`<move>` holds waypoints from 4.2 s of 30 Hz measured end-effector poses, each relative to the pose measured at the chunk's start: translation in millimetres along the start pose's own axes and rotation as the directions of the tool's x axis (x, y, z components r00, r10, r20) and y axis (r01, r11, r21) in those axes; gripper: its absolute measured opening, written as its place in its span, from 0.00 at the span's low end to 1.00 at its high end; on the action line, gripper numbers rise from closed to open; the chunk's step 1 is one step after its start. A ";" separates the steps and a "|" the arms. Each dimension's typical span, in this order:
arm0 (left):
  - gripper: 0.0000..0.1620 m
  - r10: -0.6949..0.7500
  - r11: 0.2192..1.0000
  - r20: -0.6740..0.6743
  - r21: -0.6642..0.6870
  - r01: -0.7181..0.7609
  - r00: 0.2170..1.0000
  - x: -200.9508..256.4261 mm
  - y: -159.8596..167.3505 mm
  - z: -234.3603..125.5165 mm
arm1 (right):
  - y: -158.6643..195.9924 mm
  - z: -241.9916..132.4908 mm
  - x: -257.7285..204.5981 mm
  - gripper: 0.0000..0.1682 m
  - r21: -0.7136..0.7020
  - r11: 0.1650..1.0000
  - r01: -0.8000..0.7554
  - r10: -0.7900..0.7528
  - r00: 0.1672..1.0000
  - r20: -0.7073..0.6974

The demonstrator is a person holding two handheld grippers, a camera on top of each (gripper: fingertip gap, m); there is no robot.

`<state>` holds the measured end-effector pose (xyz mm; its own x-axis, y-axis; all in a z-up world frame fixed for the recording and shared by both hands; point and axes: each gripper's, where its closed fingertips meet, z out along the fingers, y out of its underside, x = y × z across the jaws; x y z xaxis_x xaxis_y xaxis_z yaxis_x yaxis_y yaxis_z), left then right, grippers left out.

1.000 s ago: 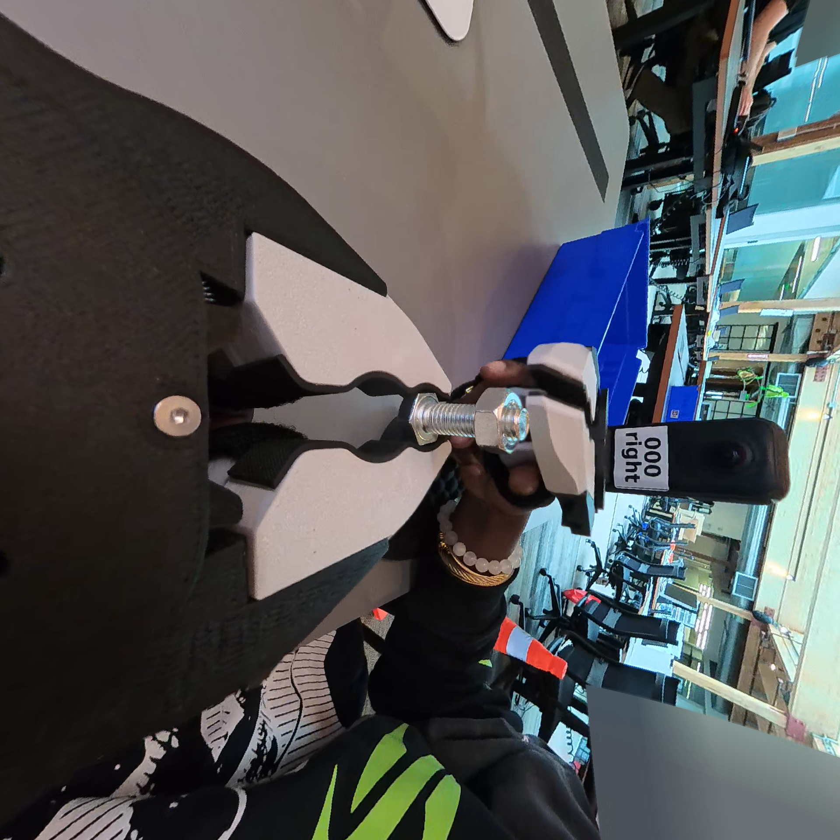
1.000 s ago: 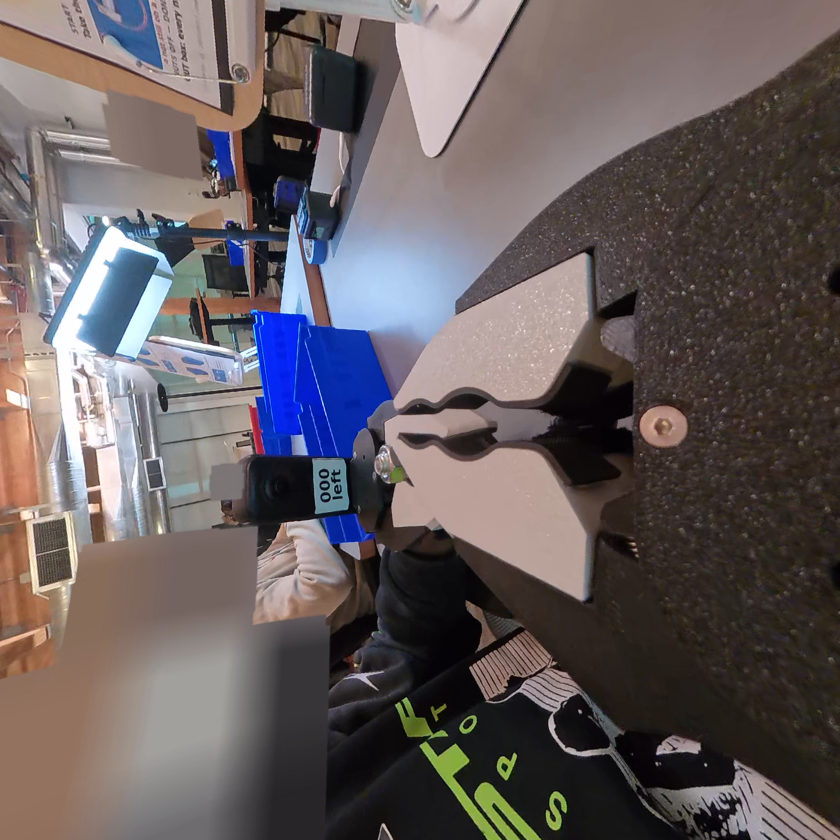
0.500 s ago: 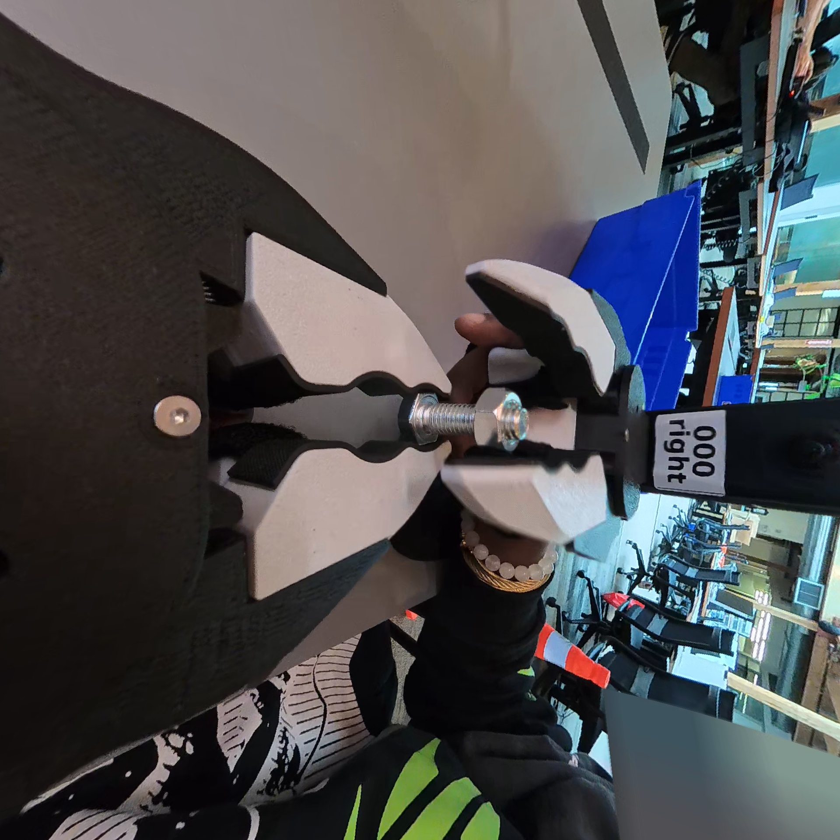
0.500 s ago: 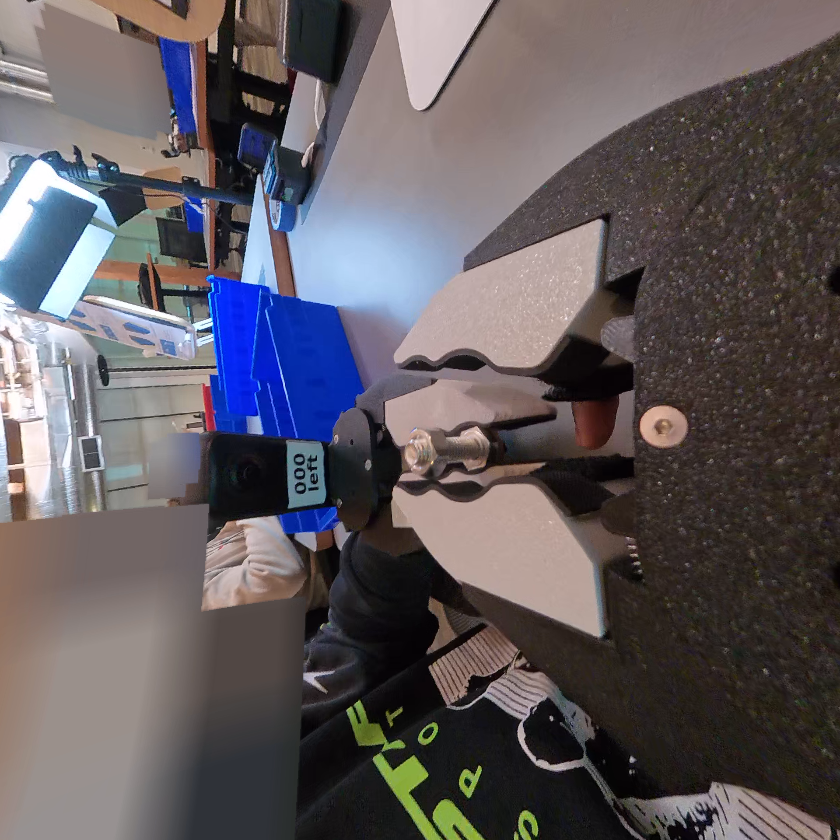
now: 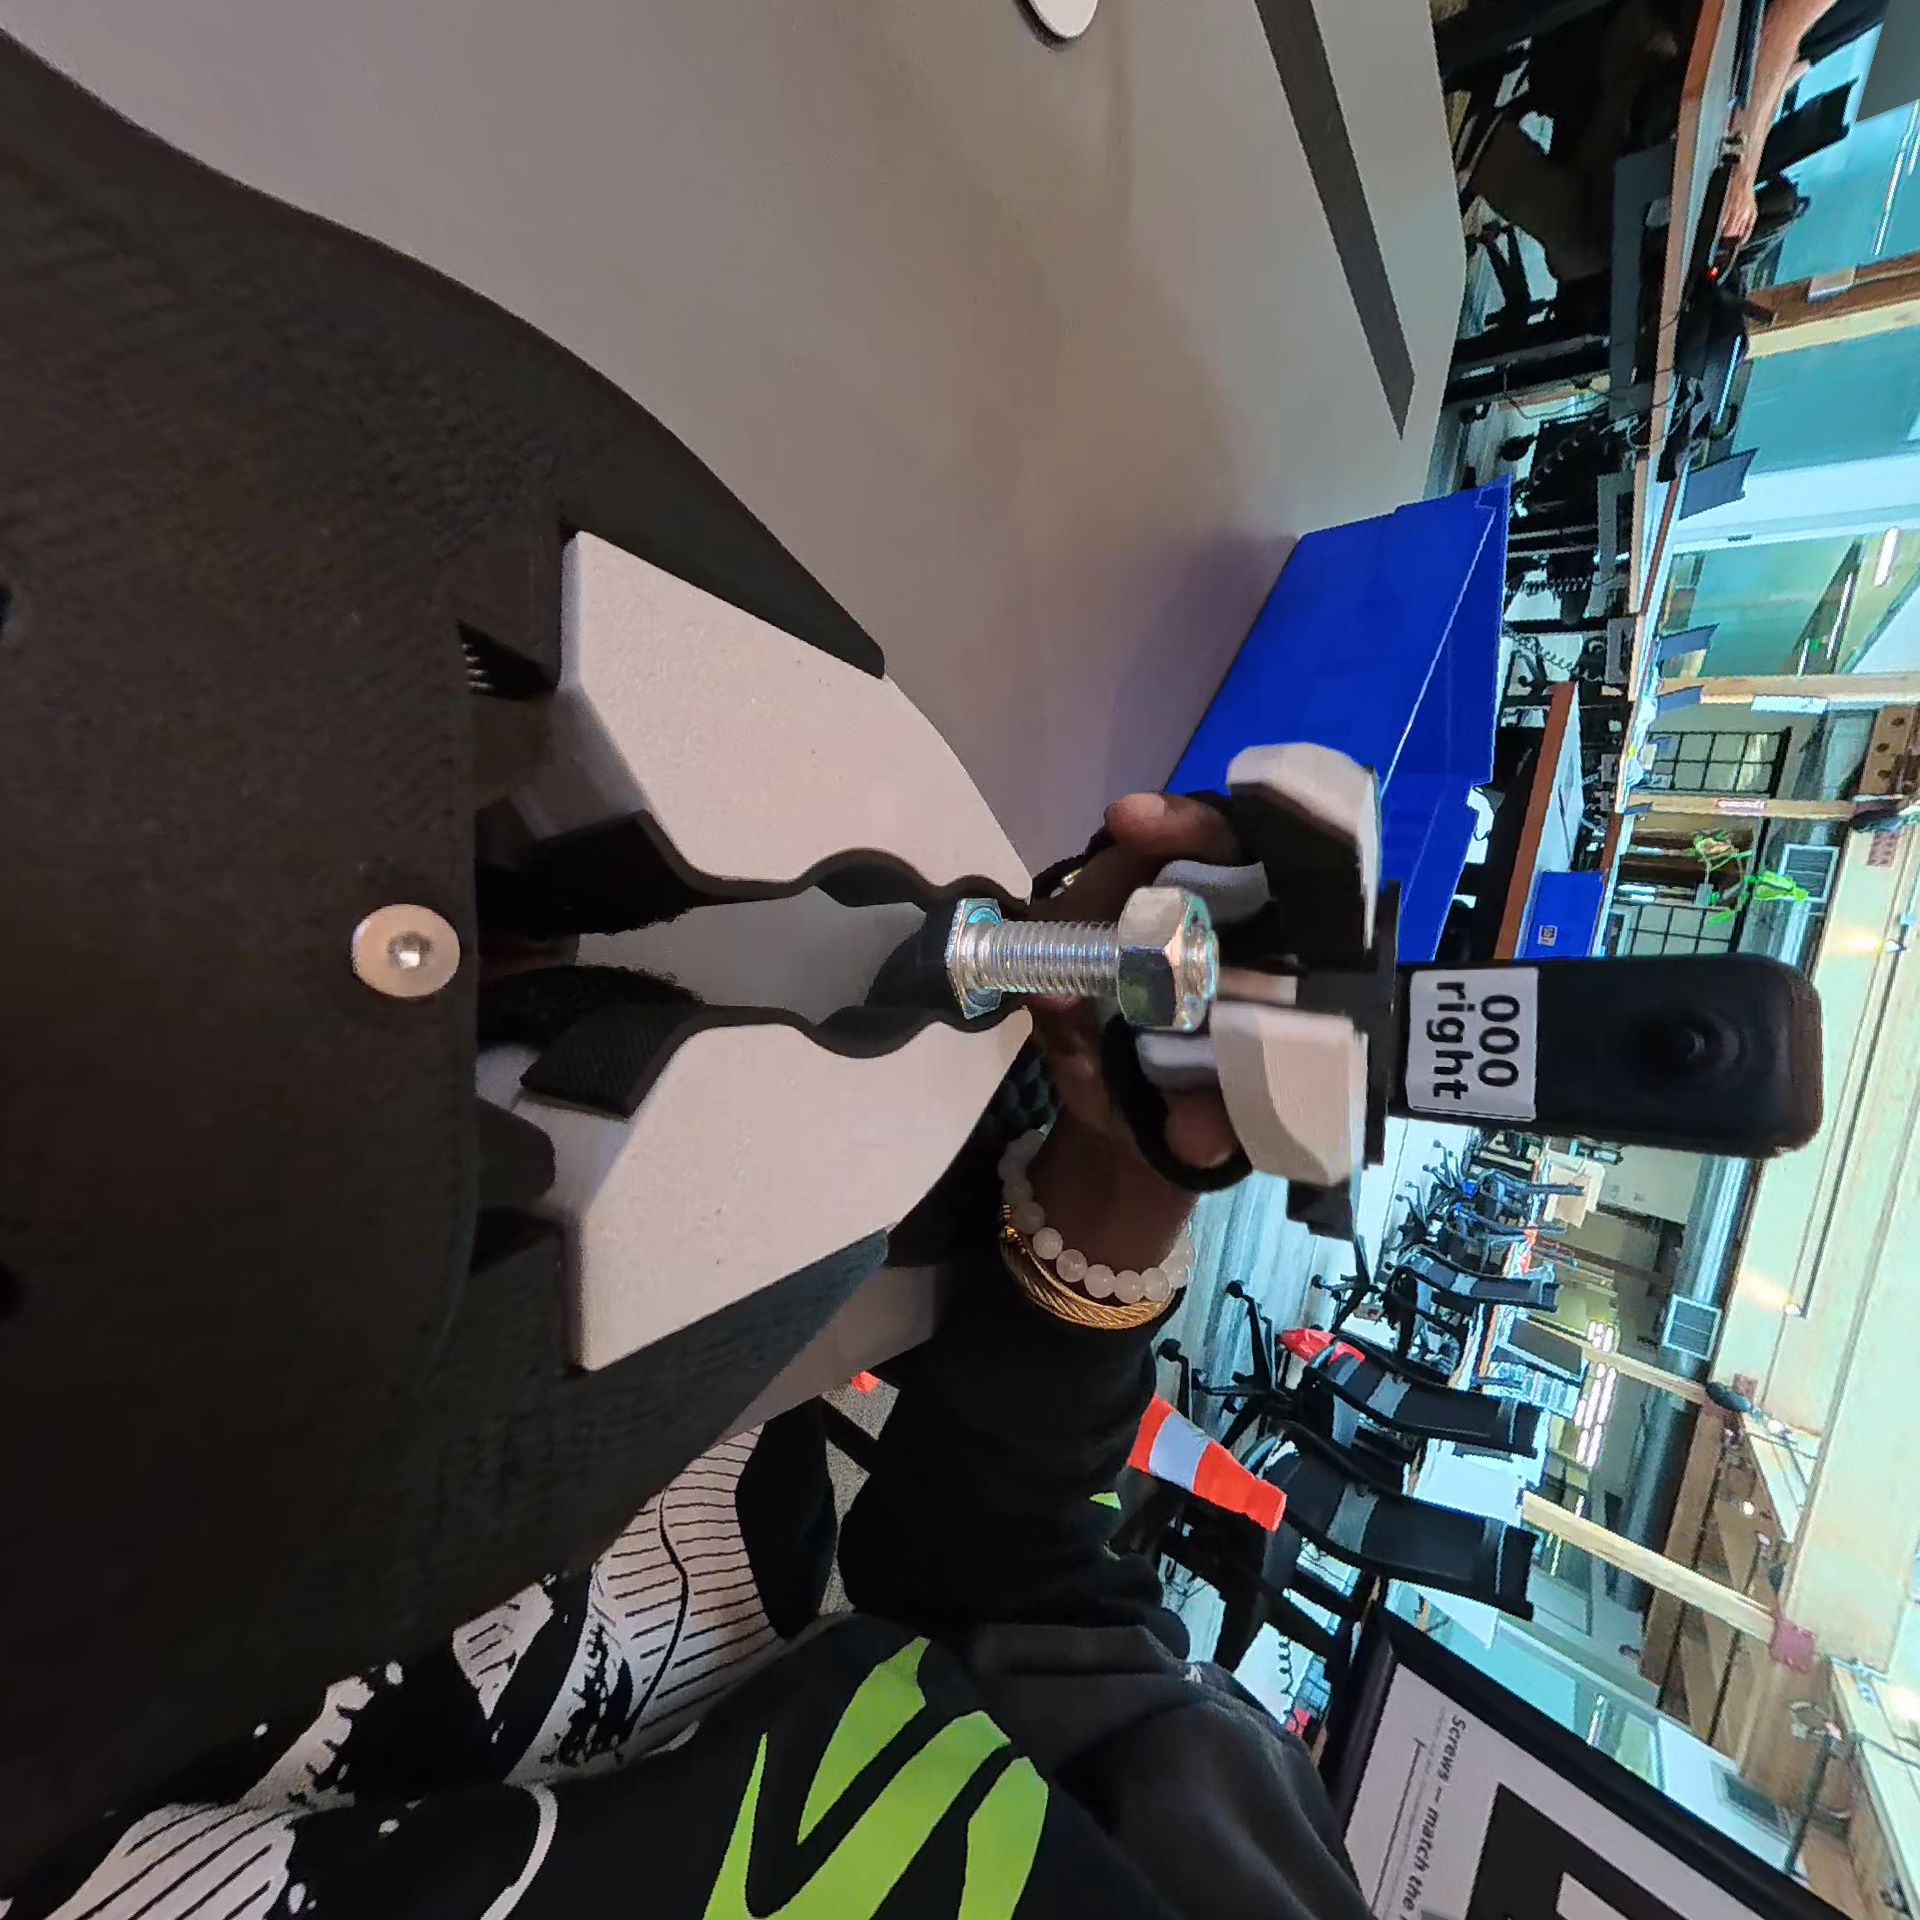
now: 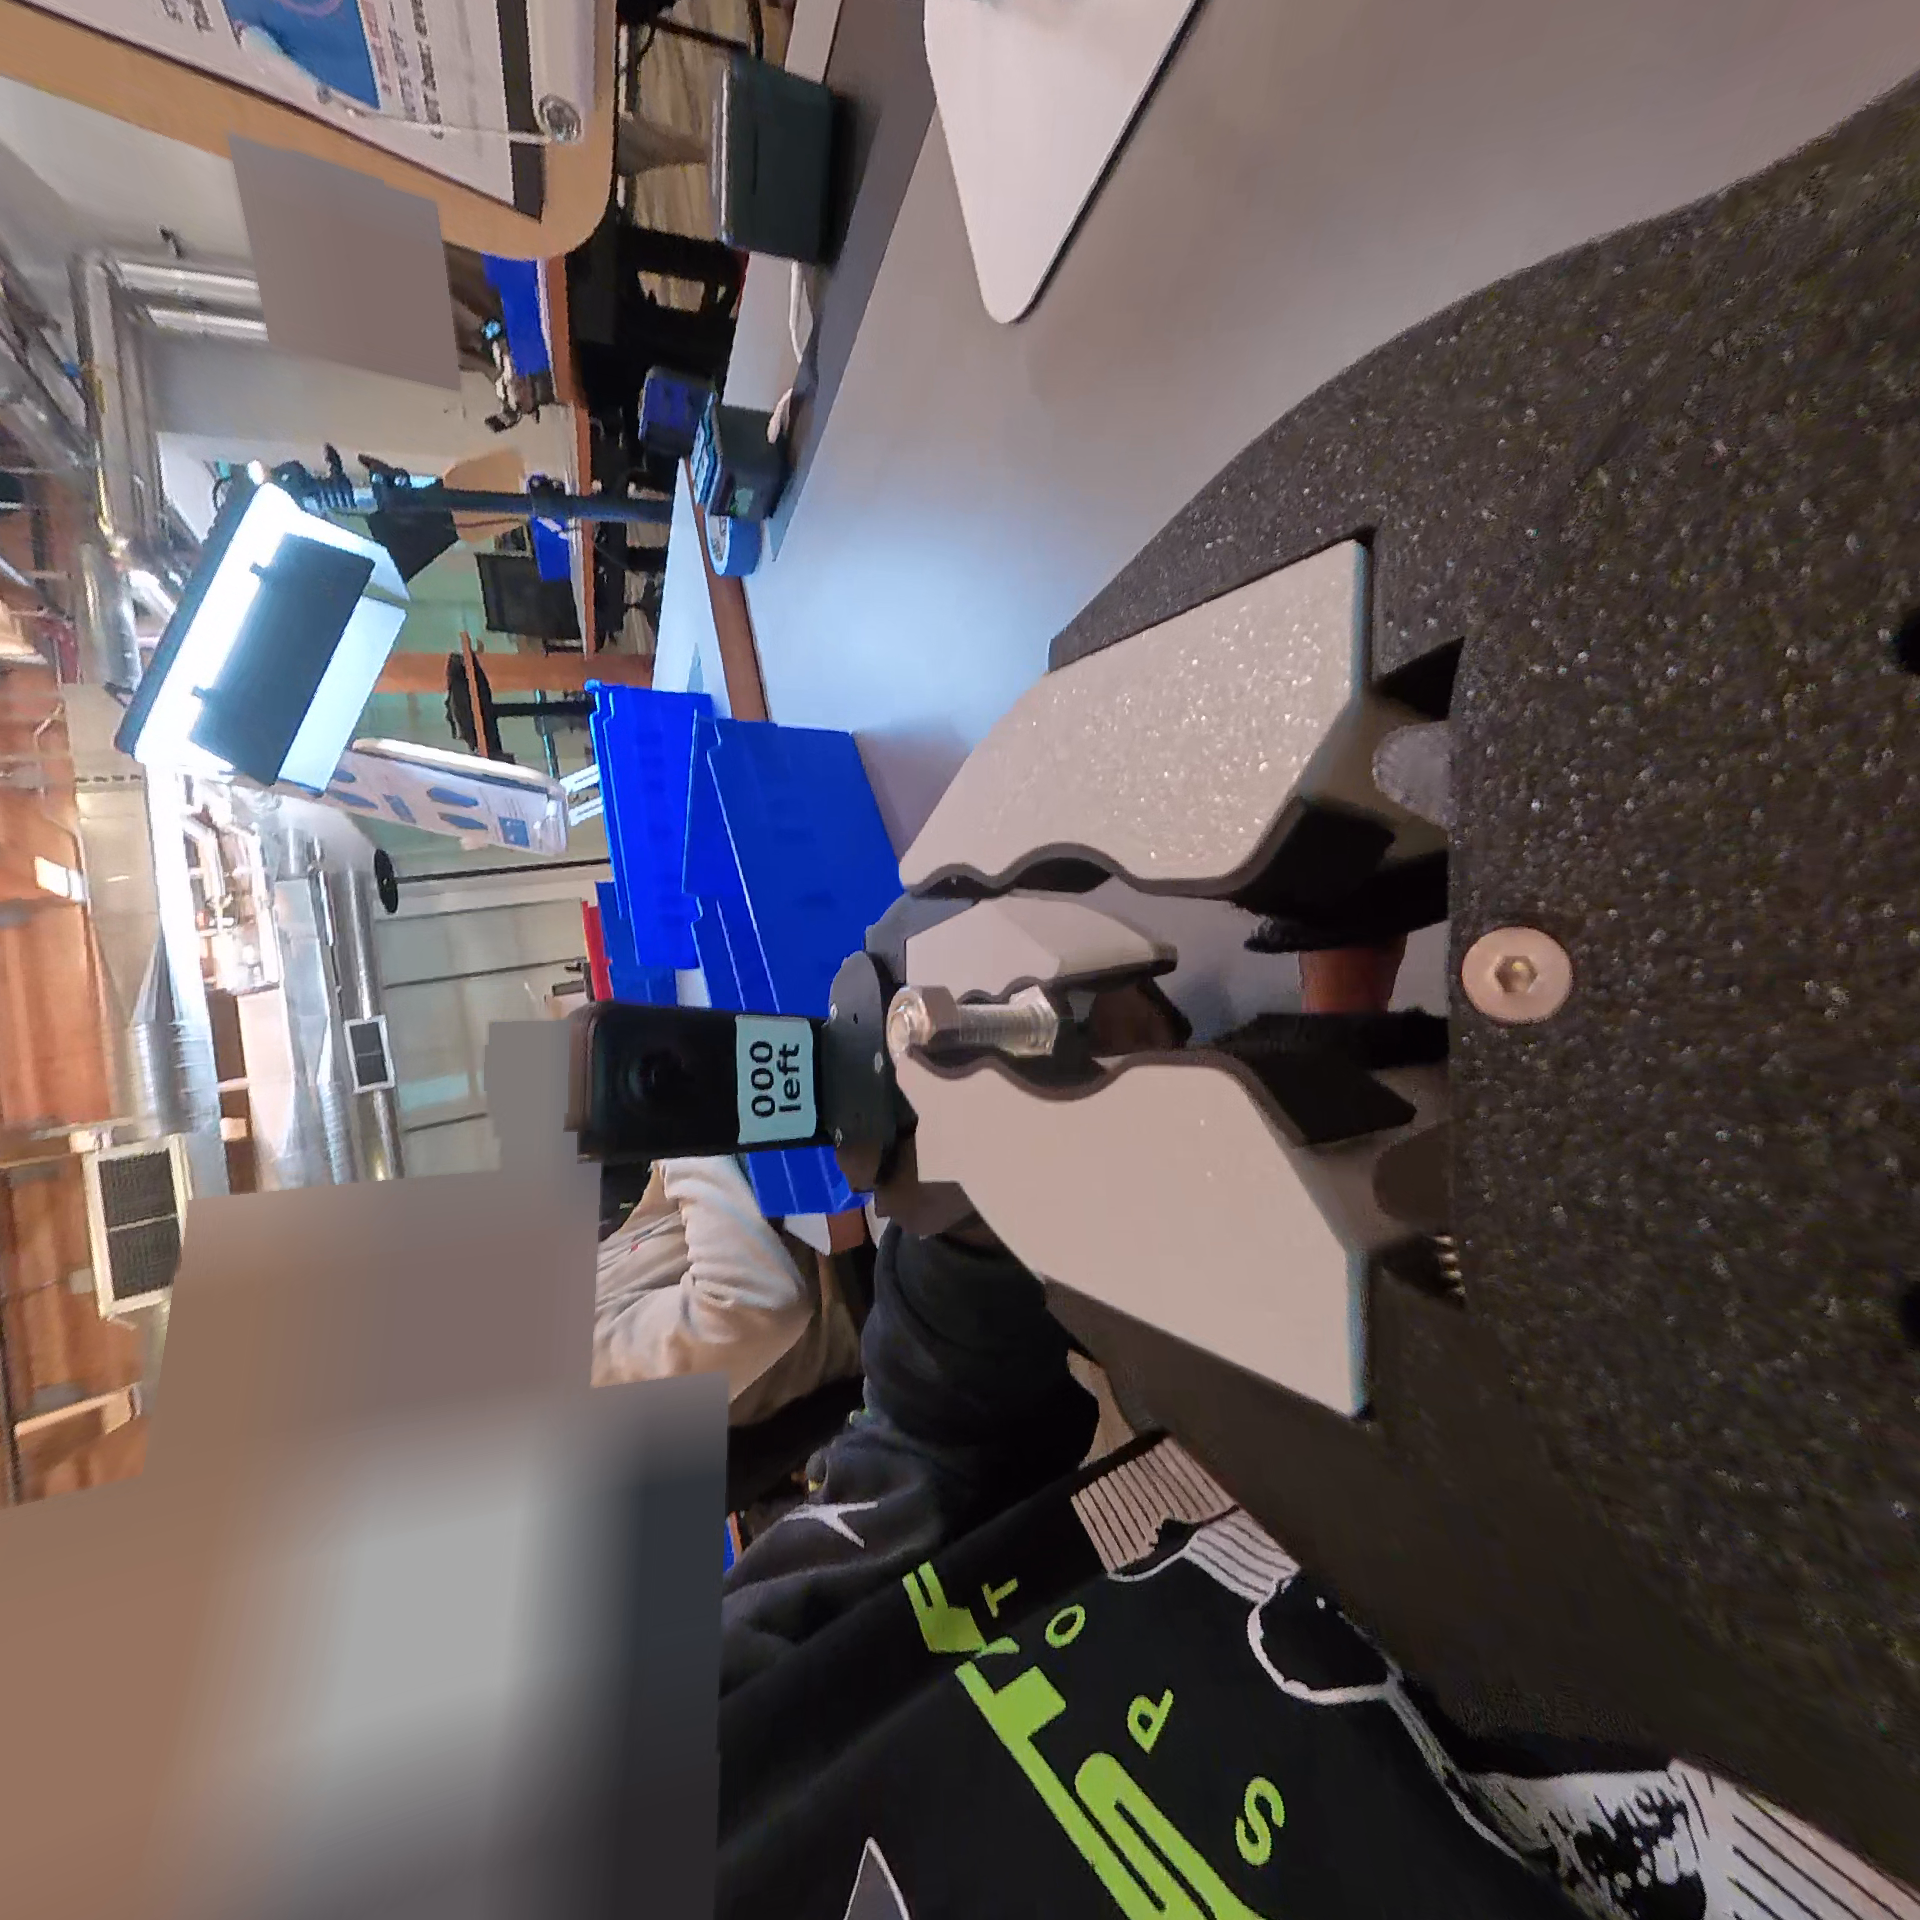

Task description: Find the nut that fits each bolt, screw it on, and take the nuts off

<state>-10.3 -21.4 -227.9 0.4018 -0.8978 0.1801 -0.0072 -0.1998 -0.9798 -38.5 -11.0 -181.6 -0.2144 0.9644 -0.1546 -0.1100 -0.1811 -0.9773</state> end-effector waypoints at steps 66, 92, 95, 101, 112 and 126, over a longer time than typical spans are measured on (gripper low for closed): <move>0.09 0.031 0.999 0.016 0.029 -0.031 0.999 -2.0 -5.6 -2.6 | 0.3 1.1 -3.1 0.06 -0.002 1.000 0.019 -0.019 1.000 0.012; 0.09 0.055 0.999 0.017 0.002 -0.055 0.998 0.4 -1.7 0.5 | 4.8 5.9 -11.9 0.15 -0.022 0.999 0.049 -0.047 0.998 0.050; 0.09 0.040 0.999 0.023 0.021 -0.040 0.999 -2.6 -4.9 -2.4 | 2.1 3.0 -9.2 0.06 -0.013 0.999 0.044 -0.043 0.998 0.039; 0.09 0.042 0.999 0.028 0.025 -0.042 0.999 -3.0 -6.2 -2.9 | -0.9 2.6 -10.7 0.14 0.010 1.000 0.029 -0.029 0.998 0.050; 0.09 0.043 0.999 0.030 0.029 -0.044 0.999 -3.4 -7.3 -3.5 | 2.2 3.1 -8.2 0.04 -0.012 0.999 0.037 -0.036 0.999 0.035; 0.09 0.054 0.998 0.036 0.012 -0.055 0.998 -3.1 -3.7 -1.7 | -1.3 -0.4 -1.3 0.03 -0.005 0.999 0.036 -0.036 0.999 -0.006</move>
<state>-13.1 -18.5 -224.7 0.4335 -0.8926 0.1236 -0.0178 -0.1456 -0.9892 -37.8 -12.0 -180.1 -0.2041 0.9716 -0.1200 -0.1127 -0.1450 -0.9830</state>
